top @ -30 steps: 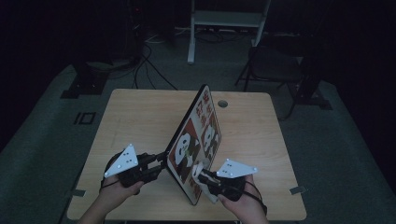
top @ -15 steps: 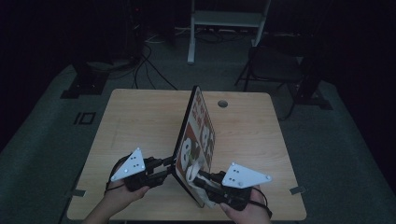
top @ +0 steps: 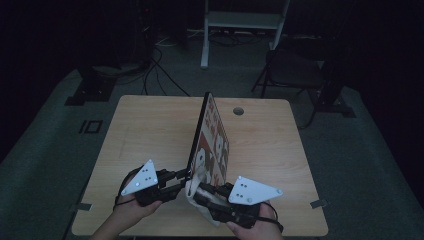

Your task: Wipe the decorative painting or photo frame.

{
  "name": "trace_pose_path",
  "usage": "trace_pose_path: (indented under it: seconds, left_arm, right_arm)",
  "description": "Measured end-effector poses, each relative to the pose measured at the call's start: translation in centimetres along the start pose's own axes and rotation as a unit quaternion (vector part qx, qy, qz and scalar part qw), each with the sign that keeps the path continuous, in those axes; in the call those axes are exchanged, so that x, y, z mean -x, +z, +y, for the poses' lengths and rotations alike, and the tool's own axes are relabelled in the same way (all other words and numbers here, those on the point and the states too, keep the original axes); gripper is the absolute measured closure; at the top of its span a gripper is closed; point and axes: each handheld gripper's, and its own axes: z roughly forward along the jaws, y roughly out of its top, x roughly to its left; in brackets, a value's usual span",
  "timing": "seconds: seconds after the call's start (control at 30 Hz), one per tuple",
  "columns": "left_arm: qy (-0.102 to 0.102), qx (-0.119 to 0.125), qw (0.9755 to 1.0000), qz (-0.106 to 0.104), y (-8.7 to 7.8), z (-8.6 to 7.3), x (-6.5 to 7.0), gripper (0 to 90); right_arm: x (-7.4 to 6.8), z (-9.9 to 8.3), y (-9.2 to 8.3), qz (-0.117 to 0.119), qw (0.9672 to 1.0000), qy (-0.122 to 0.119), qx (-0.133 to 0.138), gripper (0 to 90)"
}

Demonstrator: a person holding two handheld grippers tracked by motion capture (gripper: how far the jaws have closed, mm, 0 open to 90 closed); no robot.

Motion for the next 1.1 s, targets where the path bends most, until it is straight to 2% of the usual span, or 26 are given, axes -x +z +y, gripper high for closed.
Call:
trace_pose_path:
  seconds: [0.1, 0.17, 0.27, 0.4, 0.6, 0.93, 1.1]
  left_arm:
    - [0.001, -0.003, 1.0000, -0.001, 0.1, 0.0, 0.1, 73.0]
    - [0.004, -0.005, 1.0000, 0.001, 0.0, 0.0, 0.1, 73.1]
    - [0.003, -0.008, 1.0000, -0.002, 0.0, 0.0, 0.2, 73.1]
    - [0.004, -0.010, 0.9999, -0.003, 0.0, 0.0, 0.4, 73.5]
    - [0.003, -0.012, 0.9999, -0.002, 0.0, -0.1, 0.2, 73.6]
    - [0.003, -0.012, 0.9999, 0.000, -0.1, -0.1, 0.2, 73.6]
    - [0.001, -0.012, 0.9999, 0.000, -0.1, -0.1, 0.2, 73.5]
  right_arm:
    - [-0.2, -0.1, 0.5, -0.021, 0.9996, -0.017, -0.010, 64.9]
    - [-0.3, -0.4, 0.8, -0.028, 0.9988, -0.027, -0.028, 63.9]
    - [-0.2, -0.8, 1.0, -0.031, 0.9988, -0.006, -0.036, 62.9]
    - [-0.4, -1.2, 1.1, -0.055, 0.9972, -0.024, -0.045, 62.4]
    - [-0.5, -1.9, 1.4, -0.066, 0.9959, -0.030, -0.055, 62.1]
    - [0.0, -5.1, 1.8, -0.073, 0.9934, 0.004, -0.088, 62.0]
    - [0.3, -6.6, 1.9, -0.076, 0.9910, 0.016, -0.109, 61.9]
